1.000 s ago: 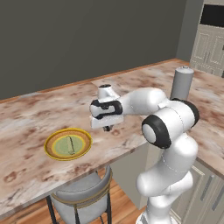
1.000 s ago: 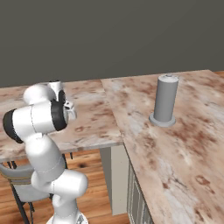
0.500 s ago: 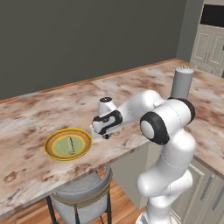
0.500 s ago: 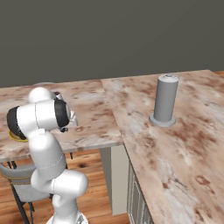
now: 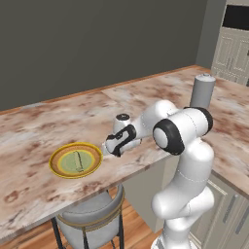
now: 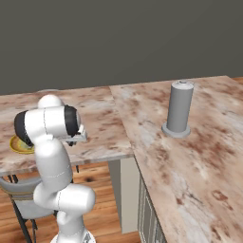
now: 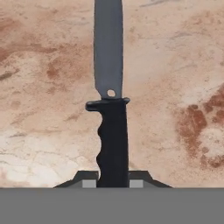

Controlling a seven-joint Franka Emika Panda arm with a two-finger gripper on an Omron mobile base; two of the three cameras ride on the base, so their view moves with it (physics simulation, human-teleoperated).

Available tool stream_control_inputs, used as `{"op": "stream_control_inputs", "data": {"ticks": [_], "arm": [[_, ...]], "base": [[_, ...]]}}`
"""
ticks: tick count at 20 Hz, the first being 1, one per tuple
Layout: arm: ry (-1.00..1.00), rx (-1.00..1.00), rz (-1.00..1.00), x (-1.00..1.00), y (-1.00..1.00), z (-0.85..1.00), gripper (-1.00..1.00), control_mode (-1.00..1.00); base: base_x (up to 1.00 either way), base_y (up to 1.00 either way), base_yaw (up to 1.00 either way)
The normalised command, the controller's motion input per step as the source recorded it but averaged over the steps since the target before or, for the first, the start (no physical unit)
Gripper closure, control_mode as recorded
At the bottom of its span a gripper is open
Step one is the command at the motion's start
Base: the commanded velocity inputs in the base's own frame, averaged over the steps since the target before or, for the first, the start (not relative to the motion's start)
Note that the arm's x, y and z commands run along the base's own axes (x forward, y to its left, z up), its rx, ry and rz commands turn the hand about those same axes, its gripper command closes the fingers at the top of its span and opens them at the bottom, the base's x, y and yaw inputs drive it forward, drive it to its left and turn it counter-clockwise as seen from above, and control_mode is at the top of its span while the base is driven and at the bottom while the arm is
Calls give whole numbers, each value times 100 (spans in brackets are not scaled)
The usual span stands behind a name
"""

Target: Retrieve the butter from the fridge and place it on a plate on the dining table. Then retrieve the butter knife by the fridge and place it near the plate.

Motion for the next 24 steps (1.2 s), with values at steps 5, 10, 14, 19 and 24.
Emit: {"op": "stream_control_inputs", "data": {"ticks": [5,10,14,19,24], "arm": [[5,2,1,42,10,-11,100,-100],[6,0,0,42,26,-6,-100,-100],[3,0,0,6,21,-2,-100,-100],[0,0,0,0,2,0,-100,-100],[0,-4,0,-6,-6,7,-100,-100]], "base": [[0,0,0],[0,0,0],[0,0,0],[0,0,0],[0,0,0]]}}
